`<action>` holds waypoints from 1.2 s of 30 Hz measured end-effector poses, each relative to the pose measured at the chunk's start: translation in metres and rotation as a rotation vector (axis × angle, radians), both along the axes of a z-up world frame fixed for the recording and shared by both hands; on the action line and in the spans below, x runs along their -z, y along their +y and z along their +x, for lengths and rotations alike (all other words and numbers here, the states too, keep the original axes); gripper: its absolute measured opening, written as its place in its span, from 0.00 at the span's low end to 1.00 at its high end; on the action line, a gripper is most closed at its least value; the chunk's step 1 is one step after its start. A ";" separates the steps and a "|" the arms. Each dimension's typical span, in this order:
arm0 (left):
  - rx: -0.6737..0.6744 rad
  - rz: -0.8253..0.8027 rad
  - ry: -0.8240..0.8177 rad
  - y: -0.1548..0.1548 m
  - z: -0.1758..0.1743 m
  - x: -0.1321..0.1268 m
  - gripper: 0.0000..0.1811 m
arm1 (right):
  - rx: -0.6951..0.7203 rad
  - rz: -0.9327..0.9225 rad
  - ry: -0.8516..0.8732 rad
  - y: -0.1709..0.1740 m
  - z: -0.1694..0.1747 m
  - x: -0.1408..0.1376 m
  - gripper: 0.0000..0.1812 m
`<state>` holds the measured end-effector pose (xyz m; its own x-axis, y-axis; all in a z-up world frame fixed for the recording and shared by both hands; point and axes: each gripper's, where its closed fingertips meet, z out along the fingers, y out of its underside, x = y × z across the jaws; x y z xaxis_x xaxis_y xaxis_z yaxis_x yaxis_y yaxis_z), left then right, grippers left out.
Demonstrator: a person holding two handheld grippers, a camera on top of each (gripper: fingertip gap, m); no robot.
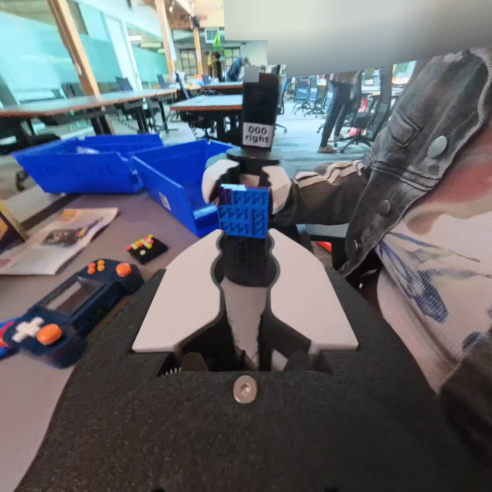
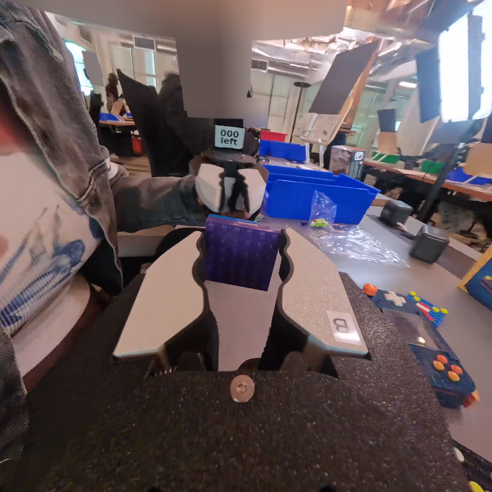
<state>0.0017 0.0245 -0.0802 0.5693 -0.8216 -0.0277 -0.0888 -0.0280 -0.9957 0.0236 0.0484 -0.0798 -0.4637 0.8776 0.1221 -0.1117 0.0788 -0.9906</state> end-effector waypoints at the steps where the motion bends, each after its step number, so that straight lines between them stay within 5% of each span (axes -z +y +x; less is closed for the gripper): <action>1: -0.023 0.080 0.024 0.003 0.005 -0.005 0.20 | -0.010 0.014 -0.013 -0.001 -0.003 0.001 0.29; 4: -0.045 0.151 0.127 0.011 0.020 -0.009 0.24 | -0.030 0.055 -0.019 -0.007 -0.008 -0.001 0.29; 28: 0.120 0.112 0.075 -0.007 0.036 -0.005 0.18 | -0.125 0.118 -0.019 -0.035 -0.007 -0.002 0.29; 36: 0.120 0.168 -0.072 -0.015 0.039 -0.022 0.17 | -0.172 0.031 0.097 -0.044 -0.001 -0.022 0.29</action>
